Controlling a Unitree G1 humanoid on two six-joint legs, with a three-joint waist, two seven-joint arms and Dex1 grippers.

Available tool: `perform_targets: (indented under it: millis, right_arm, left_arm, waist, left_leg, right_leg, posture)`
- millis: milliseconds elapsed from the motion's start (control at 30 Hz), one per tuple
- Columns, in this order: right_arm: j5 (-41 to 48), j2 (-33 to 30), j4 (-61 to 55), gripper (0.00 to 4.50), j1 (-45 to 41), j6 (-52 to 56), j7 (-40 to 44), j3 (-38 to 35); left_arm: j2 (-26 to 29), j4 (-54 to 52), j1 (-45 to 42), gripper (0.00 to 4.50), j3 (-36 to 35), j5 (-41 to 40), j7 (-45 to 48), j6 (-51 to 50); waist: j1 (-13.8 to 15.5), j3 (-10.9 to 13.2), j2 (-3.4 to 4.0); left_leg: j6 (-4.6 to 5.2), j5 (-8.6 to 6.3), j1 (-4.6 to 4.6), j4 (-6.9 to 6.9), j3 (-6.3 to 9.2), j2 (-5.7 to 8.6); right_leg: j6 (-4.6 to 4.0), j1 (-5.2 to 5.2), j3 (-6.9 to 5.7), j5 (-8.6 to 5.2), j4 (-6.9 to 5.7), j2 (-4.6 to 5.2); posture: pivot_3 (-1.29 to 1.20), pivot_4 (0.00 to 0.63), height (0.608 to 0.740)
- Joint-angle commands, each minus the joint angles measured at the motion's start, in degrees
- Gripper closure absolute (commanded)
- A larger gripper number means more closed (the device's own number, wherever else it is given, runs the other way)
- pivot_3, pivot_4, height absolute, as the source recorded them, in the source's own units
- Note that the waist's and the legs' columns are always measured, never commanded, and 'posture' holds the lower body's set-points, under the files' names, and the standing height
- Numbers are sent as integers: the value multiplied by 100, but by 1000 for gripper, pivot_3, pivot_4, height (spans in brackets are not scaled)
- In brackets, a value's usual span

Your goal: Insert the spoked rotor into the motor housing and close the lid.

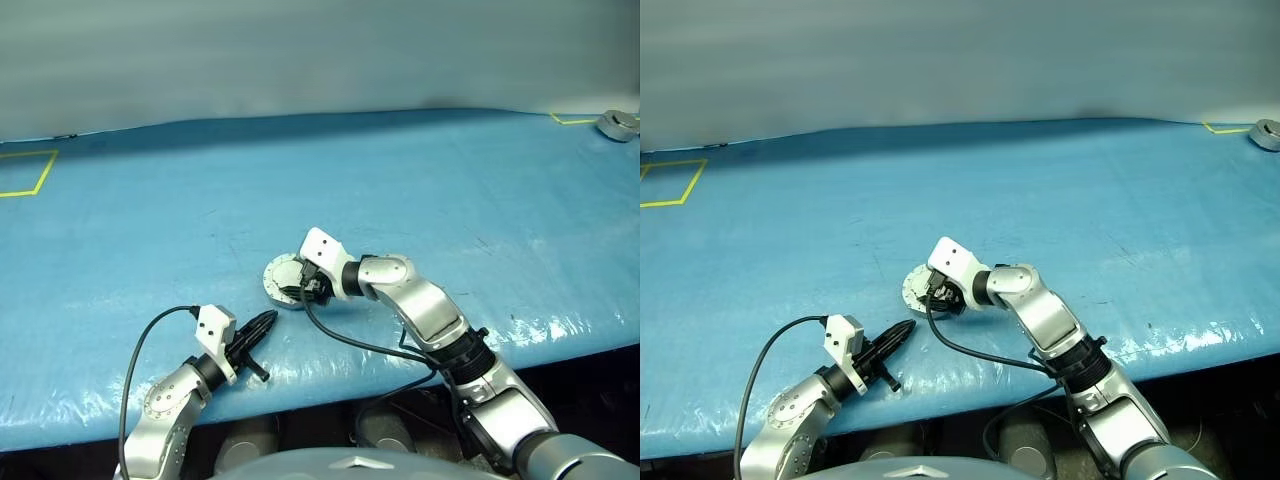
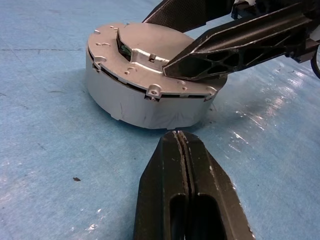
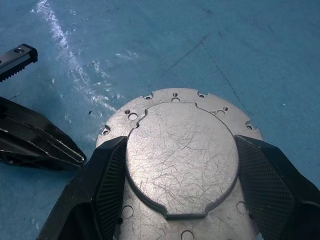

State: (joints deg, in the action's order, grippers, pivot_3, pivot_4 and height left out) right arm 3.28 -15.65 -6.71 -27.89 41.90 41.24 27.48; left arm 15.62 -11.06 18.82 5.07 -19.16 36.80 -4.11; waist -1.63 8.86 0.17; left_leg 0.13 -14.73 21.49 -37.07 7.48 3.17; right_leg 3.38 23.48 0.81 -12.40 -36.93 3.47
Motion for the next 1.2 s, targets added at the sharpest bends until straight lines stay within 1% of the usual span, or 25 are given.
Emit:
perform_targets:
  millis: [33,367,467,533,633,700,833,1067,1200]
  right_arm:
    - [-146,39,122,1473,62,396,-171,212]
    - [-203,163,-27,1473,98,827,-567,277]
    - [-265,136,-86,1473,105,671,-625,351]
    - [-396,12,-126,1473,114,309,-583,525]
    - [-407,-33,-141,1473,134,228,-569,572]
    - [-428,-59,-134,1473,101,298,-541,614]
    - [-281,94,-62,1473,-27,1014,-595,477]
    - [-269,238,-13,1473,-92,1515,-781,370]
    - [-322,325,119,1473,-45,1120,-966,275]
  left_arm:
    - [-36,-7,-3,4500,8,-33,20,75]
    - [-41,4,10,4500,9,-29,25,72]
    - [-41,11,4,4500,12,-22,24,71]
    - [-42,18,0,4500,14,-19,25,72]
    - [-40,27,-10,4500,17,-19,34,72]
    - [-36,36,-16,4500,22,-16,44,75]
    - [-28,50,-34,4500,24,-18,64,82]
    - [-22,87,-65,4500,13,-20,99,104]
    - [-60,106,-78,4500,-20,5,82,218]
  waist:
    - [-6,0,0]
    - [-17,-13,15]
    - [-34,-13,15]
    - [-42,-13,15]
    - [-46,-13,15]
    - [-46,-13,15]
    - [-45,-14,16]
    - [-43,-18,20]
    - [-45,-19,19]
  left_leg:
    - [0,0,0,0,0,0]
    - [0,0,-3,-1,0,-1]
    - [-1,1,-3,-1,0,-2]
    - [-2,2,-4,-1,0,-2]
    - [-1,2,-4,-1,0,-1]
    - [-1,2,-3,0,0,-1]
    - [-1,2,-4,0,1,-1]
    - [-1,2,-16,0,4,0]
    - [-1,2,-25,0,3,-1]
  right_leg:
    - [0,0,0,0,0,0]
    - [-1,0,0,-1,0,0]
    - [-1,0,-1,-1,-2,-1]
    - [-2,1,-1,-2,-1,-1]
    - [0,0,-1,-1,-1,-1]
    - [2,0,-1,0,-1,-1]
    - [1,1,-1,-1,-1,0]
    - [-4,5,-4,-4,0,1]
    - [-7,1,-2,-6,0,2]
  posture:
    - [0,150,740]
    - [0,150,740]
    - [0,150,740]
    - [0,150,740]
    - [0,150,740]
    - [0,150,740]
    - [0,150,740]
    - [0,150,740]
    - [0,150,740]
